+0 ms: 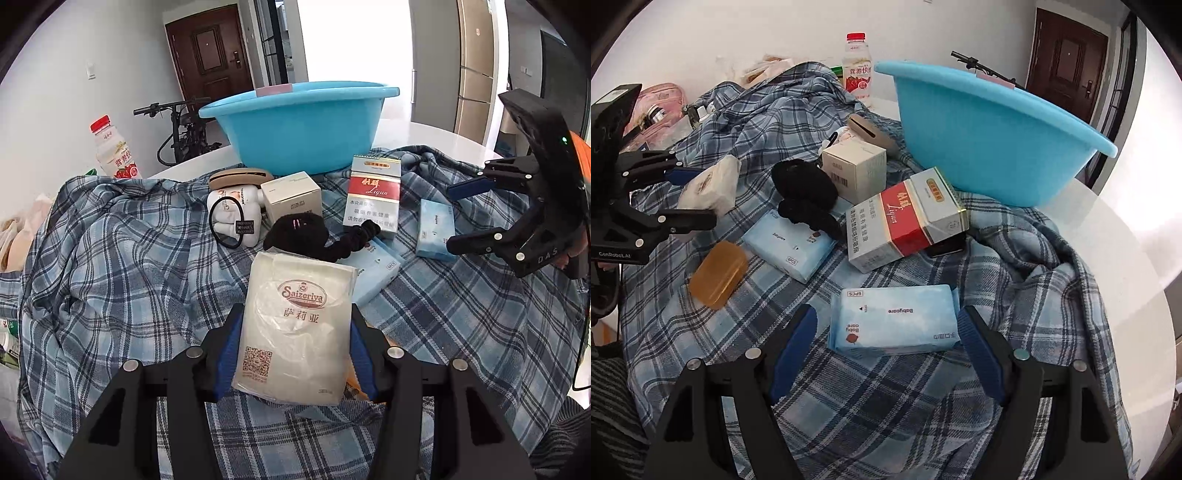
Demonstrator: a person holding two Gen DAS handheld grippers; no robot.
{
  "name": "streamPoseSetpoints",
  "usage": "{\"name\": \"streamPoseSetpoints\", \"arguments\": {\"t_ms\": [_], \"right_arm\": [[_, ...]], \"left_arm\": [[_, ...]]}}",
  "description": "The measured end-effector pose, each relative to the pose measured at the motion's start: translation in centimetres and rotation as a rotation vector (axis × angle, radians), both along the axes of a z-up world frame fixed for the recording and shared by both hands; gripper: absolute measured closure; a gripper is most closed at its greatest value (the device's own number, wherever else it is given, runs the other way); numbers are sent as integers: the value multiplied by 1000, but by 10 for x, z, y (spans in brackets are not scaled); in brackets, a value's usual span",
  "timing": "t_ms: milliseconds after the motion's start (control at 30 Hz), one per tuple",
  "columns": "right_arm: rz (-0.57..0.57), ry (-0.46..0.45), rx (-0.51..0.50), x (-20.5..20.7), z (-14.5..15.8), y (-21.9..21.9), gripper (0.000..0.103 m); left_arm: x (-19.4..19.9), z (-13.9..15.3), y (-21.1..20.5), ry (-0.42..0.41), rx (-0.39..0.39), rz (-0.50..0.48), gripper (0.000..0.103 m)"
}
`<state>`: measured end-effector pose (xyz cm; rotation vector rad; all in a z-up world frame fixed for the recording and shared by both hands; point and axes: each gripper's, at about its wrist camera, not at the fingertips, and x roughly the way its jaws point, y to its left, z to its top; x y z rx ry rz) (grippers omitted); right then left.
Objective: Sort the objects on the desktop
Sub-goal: 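Grasp the blue Babycare wipes pack with the right tool while the left tool holds the bag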
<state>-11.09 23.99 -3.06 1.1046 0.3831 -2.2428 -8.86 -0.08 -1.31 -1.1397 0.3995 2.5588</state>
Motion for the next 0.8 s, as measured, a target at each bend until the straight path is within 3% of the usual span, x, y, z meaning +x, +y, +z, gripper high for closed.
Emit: {"name": "streamPoseSetpoints", "arguments": {"t_ms": [233,300,600,800], "right_arm": [[49,-36,37,-11,-9,-9,17],[66,-52,49,-14,-13,-13,10],[62,-51,72,-19,-18,-10,10],[49,-111,69,-29,-27,-6,10]], "left_arm": [[-1,-5,0,-27,20,-12,48],[0,-6,0,-37,25,-17,48],[-2,-9,-7,-63,40,-2,48],[2,-8,-4,-62,39,-14,48]]}}
